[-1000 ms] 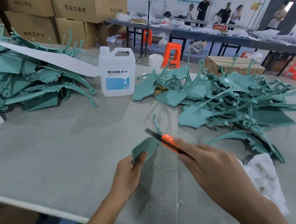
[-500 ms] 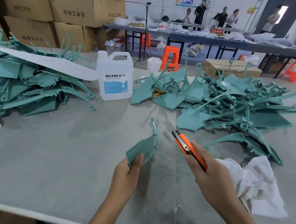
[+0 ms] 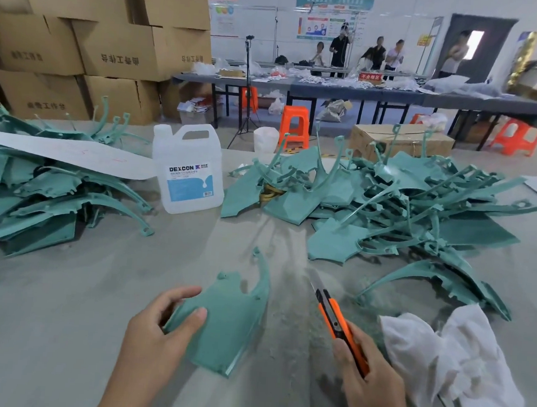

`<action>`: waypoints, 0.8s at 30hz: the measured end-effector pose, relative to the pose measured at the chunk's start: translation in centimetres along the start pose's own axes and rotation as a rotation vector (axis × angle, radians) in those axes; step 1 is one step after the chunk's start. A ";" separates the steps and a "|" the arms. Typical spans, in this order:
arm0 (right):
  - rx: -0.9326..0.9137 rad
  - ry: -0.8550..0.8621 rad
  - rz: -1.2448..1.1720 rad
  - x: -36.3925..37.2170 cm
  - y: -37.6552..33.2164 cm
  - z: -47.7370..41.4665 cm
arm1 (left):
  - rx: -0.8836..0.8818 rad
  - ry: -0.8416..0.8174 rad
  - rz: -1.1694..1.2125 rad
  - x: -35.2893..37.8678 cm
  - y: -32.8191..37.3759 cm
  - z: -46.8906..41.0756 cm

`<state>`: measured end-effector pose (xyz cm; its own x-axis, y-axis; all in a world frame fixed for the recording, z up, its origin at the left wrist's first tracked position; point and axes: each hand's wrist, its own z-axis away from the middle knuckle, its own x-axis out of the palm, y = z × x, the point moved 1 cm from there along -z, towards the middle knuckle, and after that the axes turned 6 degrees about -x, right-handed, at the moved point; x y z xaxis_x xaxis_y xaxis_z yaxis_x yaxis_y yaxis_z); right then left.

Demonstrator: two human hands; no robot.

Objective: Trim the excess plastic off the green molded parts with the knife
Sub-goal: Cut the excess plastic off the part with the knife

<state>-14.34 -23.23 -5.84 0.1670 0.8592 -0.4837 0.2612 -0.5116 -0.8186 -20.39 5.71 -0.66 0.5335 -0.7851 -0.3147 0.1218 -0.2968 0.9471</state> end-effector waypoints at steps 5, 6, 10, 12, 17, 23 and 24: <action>0.002 0.029 -0.001 0.1 -0.4 -0.1 | 0.019 -0.298 -0.511 -1.0 3.4 -1.4; 0.005 0.025 0.001 0.1 -0.4 -0.1 | 0.037 -0.312 -0.502 -1.0 3.9 -1.5; -0.002 -0.010 -0.007 0.0 -0.7 0.0 | 0.175 -0.246 -0.501 -0.2 4.6 -1.3; -0.018 -0.013 -0.011 0.0 -0.6 0.2 | 0.221 -0.242 -0.549 0.6 4.3 -1.1; -0.097 -0.055 -0.042 -0.2 -1.5 0.9 | 0.195 -0.292 -0.613 2.5 2.5 -0.5; -0.202 -0.157 -0.040 0.0 -3.3 1.4 | 0.207 -0.295 -0.696 3.2 1.4 -0.1; -0.216 -0.168 -0.034 0.0 -3.4 1.4 | 0.210 -0.296 -0.707 3.2 1.2 -0.2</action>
<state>-16.53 -21.53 -3.47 -0.0009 0.8561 -0.5169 0.4637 -0.4576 -0.7587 -18.37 2.94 -0.49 0.1400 -0.4751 -0.8687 0.1721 -0.8523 0.4939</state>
